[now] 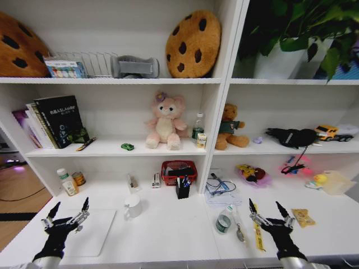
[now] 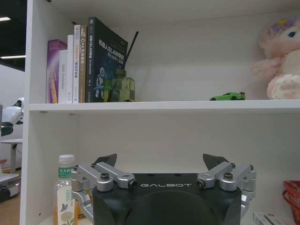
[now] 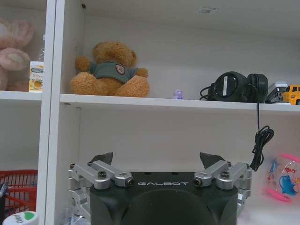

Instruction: Organize the objects on the table.

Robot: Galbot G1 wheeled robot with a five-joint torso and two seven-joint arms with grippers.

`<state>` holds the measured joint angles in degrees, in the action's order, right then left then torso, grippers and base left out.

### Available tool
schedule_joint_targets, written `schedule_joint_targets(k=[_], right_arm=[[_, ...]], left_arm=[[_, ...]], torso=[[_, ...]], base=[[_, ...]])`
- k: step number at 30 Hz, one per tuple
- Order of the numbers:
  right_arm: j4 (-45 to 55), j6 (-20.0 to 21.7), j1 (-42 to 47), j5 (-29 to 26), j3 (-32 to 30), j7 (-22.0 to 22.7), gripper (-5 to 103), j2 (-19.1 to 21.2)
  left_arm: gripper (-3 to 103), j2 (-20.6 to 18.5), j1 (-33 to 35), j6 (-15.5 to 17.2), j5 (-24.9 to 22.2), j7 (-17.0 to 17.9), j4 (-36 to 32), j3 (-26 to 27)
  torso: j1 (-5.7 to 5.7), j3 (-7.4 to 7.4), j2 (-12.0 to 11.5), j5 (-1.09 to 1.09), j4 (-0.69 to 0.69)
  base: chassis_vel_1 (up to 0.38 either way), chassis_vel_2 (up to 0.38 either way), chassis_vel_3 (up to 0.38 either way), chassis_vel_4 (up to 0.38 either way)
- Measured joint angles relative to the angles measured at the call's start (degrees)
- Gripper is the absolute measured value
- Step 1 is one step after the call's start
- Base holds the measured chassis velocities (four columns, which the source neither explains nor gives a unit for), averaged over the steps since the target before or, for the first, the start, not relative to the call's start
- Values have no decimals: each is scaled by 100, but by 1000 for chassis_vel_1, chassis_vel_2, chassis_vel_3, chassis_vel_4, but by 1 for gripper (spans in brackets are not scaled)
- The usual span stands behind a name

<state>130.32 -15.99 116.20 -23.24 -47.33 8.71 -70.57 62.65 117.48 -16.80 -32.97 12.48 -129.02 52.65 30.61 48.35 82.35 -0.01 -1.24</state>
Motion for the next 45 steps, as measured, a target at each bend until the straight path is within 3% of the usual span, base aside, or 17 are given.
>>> schedule_joint_targets(k=[7, 15, 18, 34, 42, 45], right_arm=[[-13, -103, -30, 48, 136, -54, 100, -19], [271, -333, 66, 129, 633, -842, 100, 52], [286, -304, -38, 599, 966, -1072, 100, 90], [-131, 148, -547, 772, 1530, -1038, 103, 395], [-541, 299, -869, 937, 1968, -849, 88, 301], [-575, 311, -898, 938, 1985, -776, 77, 280]], left_arm=[[100, 0, 0, 0, 0, 0, 0, 0], [100, 0, 0, 0, 0, 0, 0, 0], [100, 0, 0, 0, 0, 0, 0, 0], [100, 0, 0, 0, 0, 0, 0, 0], [100, 0, 0, 0, 0, 0, 0, 0], [100, 0, 0, 0, 0, 0, 0, 0]], torso=[[0, 0, 0, 4, -2], [0, 0, 0, -2, 1], [0, 0, 0, 1, -1], [0, 0, 0, 1, 0], [0, 0, 0, 1, 0], [0, 0, 0, 1, 0]], base=[[-113, -104, 94, 107], [7, 6, -2, -4], [0, 0, 0, 0], [0, 0, 0, 0], [0, 0, 0, 0], [0, 0, 0, 0]])
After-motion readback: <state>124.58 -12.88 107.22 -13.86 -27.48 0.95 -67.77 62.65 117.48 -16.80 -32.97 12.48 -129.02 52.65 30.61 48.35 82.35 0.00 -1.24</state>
